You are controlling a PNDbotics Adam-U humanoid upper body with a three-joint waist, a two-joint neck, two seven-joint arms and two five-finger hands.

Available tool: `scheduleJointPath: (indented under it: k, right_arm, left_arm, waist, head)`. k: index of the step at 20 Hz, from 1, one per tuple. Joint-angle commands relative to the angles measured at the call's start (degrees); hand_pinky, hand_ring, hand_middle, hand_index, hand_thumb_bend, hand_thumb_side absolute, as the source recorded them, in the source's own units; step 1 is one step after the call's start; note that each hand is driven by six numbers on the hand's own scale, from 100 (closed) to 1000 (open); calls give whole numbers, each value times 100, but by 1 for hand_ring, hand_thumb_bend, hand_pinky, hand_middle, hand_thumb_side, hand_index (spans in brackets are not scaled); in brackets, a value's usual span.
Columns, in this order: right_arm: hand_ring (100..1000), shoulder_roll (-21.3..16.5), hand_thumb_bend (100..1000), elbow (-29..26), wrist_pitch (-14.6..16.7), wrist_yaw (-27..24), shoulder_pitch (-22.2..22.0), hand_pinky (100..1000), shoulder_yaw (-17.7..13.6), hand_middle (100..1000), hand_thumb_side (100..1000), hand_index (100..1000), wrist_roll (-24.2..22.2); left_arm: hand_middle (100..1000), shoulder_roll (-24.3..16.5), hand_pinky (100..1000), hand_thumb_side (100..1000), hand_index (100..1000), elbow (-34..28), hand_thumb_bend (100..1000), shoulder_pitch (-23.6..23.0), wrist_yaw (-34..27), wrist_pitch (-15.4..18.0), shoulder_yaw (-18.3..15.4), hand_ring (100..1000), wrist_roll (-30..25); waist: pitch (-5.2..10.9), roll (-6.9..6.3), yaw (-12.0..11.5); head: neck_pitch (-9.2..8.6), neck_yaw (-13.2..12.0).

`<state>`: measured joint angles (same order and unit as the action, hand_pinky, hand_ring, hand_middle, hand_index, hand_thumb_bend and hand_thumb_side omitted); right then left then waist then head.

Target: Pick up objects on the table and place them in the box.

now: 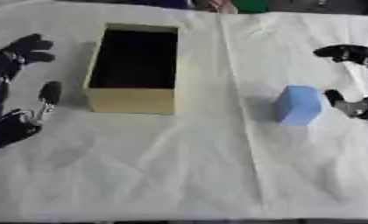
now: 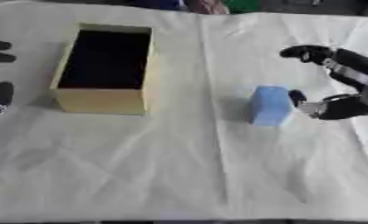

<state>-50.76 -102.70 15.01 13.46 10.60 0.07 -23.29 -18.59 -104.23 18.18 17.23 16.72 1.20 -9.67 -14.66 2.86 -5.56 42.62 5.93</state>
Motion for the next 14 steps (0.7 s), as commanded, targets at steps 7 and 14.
scheduleJointPath:
  k: [7, 14]
  right_arm:
    - [1000, -250, 100, -165, -21, 62, 4, 950, -2, 971, 295, 1000, -130]
    - [1000, -230, 100, -152, -45, 91, -19, 950, 84, 970, 365, 1000, -256]
  left_arm:
    - [813, -37, 888, 585, 960, -59, 253, 55, -4, 6, -10, 787, -11]
    - [814, -39, 888, 586, 960, -57, 250, 61, -9, 10, -2, 788, -20]
  waist:
    - [70, -13, 8]
    - [72, -13, 11]
  head:
    - [-95, -11]
    - [-114, 3]
